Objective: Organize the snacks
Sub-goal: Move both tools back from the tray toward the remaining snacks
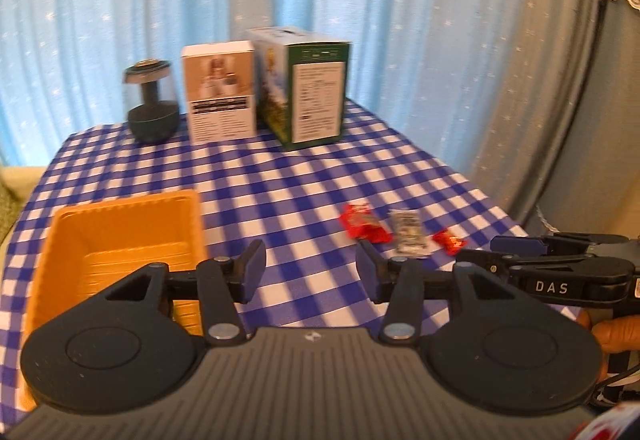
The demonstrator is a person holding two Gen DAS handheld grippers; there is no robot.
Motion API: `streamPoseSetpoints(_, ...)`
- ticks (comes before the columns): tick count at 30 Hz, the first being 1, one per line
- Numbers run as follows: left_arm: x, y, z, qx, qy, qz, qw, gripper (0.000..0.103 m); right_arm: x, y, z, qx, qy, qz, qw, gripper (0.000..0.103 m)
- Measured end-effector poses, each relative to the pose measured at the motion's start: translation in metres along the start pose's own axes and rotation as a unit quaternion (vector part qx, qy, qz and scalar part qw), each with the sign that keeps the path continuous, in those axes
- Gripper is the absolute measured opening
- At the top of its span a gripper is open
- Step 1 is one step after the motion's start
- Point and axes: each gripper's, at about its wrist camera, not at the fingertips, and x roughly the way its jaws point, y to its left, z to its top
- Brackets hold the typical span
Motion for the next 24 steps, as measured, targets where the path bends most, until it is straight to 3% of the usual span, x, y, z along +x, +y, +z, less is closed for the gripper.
streamPoseSetpoints(12,0.039,-0.051,-0.011,0.003,0.006,-0.029,0.9996,0.050,-0.019,-0.037,-0.005,0.009,-0.009,-0.042,0.999,0.058)
streamPoseSetpoints(24,0.081,-0.058,-0.031,0.015,0.021,-0.052,0.9983,0.050,0.006,-0.046,-0.013,-0.017,0.032,-0.088,0.995,0.058)
